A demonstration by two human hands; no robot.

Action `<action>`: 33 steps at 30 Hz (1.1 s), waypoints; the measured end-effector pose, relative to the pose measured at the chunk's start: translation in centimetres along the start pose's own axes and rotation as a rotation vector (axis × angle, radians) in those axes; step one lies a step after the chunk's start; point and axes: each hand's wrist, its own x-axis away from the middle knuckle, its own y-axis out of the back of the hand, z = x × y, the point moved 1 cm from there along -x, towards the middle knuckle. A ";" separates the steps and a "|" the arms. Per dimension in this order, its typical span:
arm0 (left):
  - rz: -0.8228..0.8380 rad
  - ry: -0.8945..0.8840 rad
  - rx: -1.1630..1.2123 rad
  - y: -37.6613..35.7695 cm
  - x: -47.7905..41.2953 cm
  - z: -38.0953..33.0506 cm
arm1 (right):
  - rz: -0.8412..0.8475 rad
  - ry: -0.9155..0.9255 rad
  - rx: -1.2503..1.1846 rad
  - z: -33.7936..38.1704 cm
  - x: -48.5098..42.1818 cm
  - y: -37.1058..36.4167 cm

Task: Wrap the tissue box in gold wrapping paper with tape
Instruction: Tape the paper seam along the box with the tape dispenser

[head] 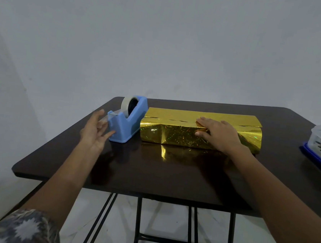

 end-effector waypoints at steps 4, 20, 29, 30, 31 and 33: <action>-0.049 0.078 -0.163 0.1 -0.1 0.3 | -0.004 -0.006 -0.001 0.1 0.0 0.0; -0.173 0.046 -0.275 -0.1 0.4 1.3 | 0.009 0.007 0.016 0.4 0.3 0.5; 0.105 -0.102 -0.389 -1.4 5.4 0.5 | -0.003 0.012 -0.028 0.9 0.8 0.7; 0.190 -0.119 -0.439 -2.9 5.9 0.2 | -0.011 0.020 -0.025 0.8 0.7 0.7; 0.274 -0.131 -0.498 -4.7 6.2 -0.1 | -0.019 0.024 -0.020 0.6 0.7 0.7; 0.417 -0.169 -0.661 -8.4 6.5 -0.4 | -0.061 0.003 -0.043 0.3 0.8 0.5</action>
